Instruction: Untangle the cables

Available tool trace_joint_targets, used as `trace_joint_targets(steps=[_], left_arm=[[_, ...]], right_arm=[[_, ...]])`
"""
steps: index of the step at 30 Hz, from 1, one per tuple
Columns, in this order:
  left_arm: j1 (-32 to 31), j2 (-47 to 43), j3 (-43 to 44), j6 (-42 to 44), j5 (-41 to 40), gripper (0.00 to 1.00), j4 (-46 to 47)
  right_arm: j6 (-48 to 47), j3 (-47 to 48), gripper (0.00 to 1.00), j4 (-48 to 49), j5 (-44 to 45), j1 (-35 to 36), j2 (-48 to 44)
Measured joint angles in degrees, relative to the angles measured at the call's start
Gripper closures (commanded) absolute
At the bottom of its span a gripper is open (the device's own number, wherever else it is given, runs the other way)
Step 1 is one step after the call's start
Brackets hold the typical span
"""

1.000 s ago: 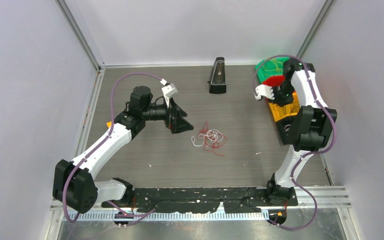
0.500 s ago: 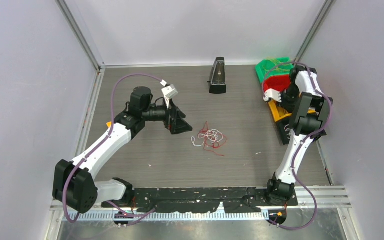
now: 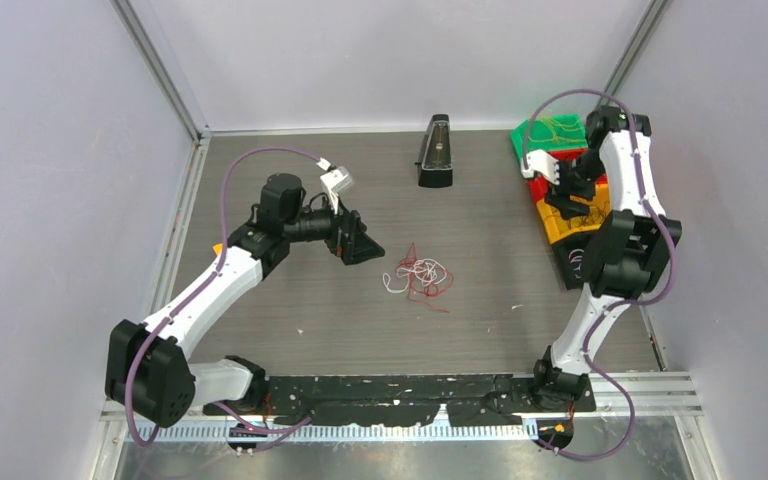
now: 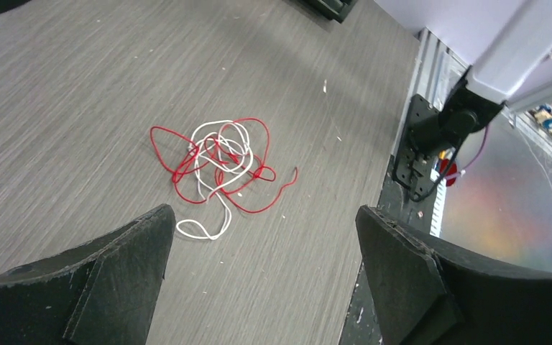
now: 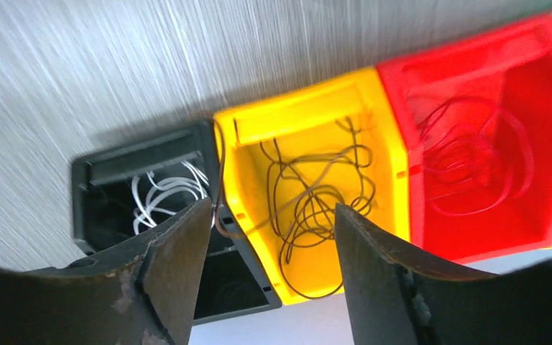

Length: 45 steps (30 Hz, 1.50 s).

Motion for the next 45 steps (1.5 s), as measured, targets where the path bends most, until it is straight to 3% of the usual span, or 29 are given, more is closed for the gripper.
trace_joint_targets(steps=[5, 11, 17, 30, 40, 42, 45], left_arm=[[0.0, 1.4, -1.0, -3.9, -3.4, 0.14, 3.7], [-3.0, 10.5, -1.1, -8.4, -7.5, 0.26, 6.4], [-7.8, 20.3, 2.1, -10.3, -8.6, 0.28, 7.0], [-7.6, 22.0, 5.1, -11.6, -7.6, 0.28, 7.3], [-7.6, 21.5, 5.1, -11.4, -7.5, 0.28, 7.0], [-7.6, 21.5, 5.0, -11.4, -7.5, 0.28, 7.0], [-7.6, 21.5, 5.0, -11.4, -7.5, 0.28, 6.9]], right_arm=[[6.3, -3.2, 0.26, -0.9, -6.9, 5.9, -8.0], [20.4, -10.8, 0.29, 2.2, -15.8, 15.3, -11.0], [35.6, -19.8, 0.31, 8.8, -21.9, 20.4, -11.0], [33.0, -21.6, 0.33, 13.3, -4.4, 9.7, -10.6], [37.4, -21.1, 0.32, 17.7, -5.6, 10.8, -2.3], [38.2, -21.0, 0.36, 18.1, -6.2, 11.2, -1.4], [39.1, -21.0, 0.50, 18.8, -6.7, 11.6, -0.5]])
